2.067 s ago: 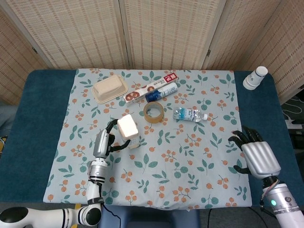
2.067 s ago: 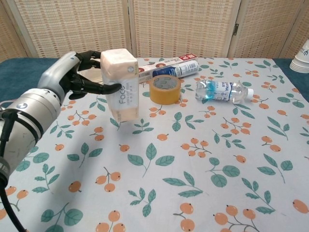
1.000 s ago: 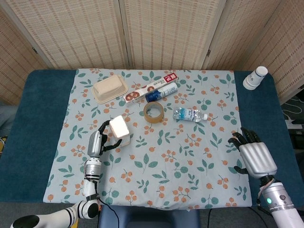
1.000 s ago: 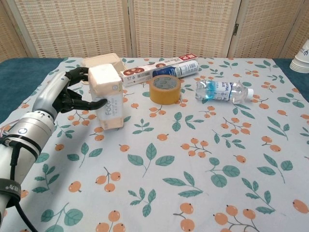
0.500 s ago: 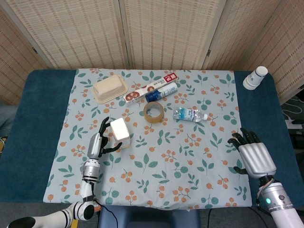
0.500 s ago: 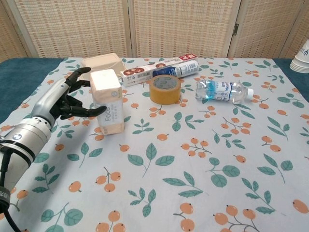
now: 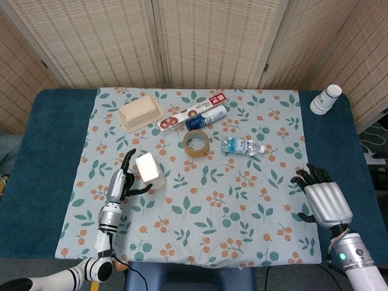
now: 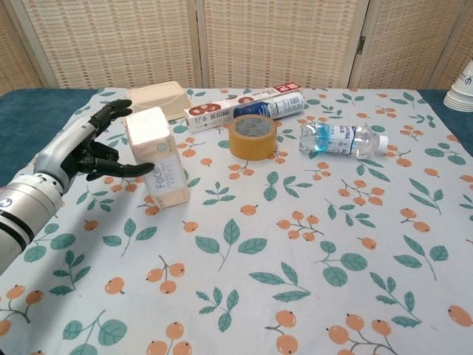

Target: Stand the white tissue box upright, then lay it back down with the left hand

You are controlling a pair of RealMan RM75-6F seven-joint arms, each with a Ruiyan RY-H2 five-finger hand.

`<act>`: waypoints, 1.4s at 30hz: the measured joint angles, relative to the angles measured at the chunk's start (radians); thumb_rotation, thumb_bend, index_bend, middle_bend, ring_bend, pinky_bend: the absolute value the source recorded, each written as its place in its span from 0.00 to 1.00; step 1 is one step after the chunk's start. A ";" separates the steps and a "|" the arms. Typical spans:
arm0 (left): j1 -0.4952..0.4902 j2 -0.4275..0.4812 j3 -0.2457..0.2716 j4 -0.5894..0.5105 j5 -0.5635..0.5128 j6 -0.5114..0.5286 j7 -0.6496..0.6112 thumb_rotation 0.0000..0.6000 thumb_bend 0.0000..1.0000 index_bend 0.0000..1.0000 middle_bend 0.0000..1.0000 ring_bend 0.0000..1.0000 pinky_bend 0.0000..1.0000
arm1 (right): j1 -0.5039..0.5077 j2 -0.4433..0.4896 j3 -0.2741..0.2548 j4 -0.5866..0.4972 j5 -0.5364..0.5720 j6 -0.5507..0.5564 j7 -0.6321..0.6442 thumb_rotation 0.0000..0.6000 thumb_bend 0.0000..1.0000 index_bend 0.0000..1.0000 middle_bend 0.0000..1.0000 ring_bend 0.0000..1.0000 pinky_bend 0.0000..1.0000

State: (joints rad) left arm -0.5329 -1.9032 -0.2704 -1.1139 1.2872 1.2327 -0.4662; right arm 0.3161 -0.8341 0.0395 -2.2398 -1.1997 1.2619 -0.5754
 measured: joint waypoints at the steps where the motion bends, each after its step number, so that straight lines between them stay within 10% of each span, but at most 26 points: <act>1: 0.003 0.010 -0.001 -0.013 0.001 0.002 0.005 1.00 0.13 0.00 0.00 0.87 0.92 | 0.000 0.001 0.000 -0.001 -0.001 0.000 0.001 1.00 0.07 0.29 0.15 0.00 0.11; 16: 0.110 0.231 0.028 -0.293 0.014 0.081 0.141 1.00 0.12 0.00 0.02 0.87 0.92 | 0.018 0.006 0.008 -0.030 -0.043 -0.020 0.028 1.00 0.07 0.29 0.15 0.00 0.11; 26: 0.113 0.400 -0.006 -0.496 -0.030 0.063 0.338 1.00 0.14 0.07 0.27 0.99 1.00 | 0.022 0.014 0.001 -0.048 -0.072 -0.038 0.047 1.00 0.07 0.29 0.15 0.00 0.11; 32: 0.033 0.579 -0.070 -0.732 -0.253 -0.038 0.665 1.00 0.14 0.06 0.22 0.95 1.00 | 0.015 0.017 -0.006 -0.059 -0.100 -0.029 0.043 1.00 0.07 0.29 0.15 0.00 0.11; 42: -0.335 0.763 -0.151 -1.043 -1.014 -0.035 1.235 1.00 0.14 0.00 0.10 0.90 0.97 | 0.004 0.033 -0.006 -0.063 -0.109 -0.020 0.064 1.00 0.07 0.29 0.15 0.00 0.11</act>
State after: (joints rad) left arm -0.8674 -1.1406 -0.4219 -2.1572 0.2736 1.1974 0.7687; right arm 0.3204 -0.8007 0.0331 -2.3031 -1.3091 1.2418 -0.5116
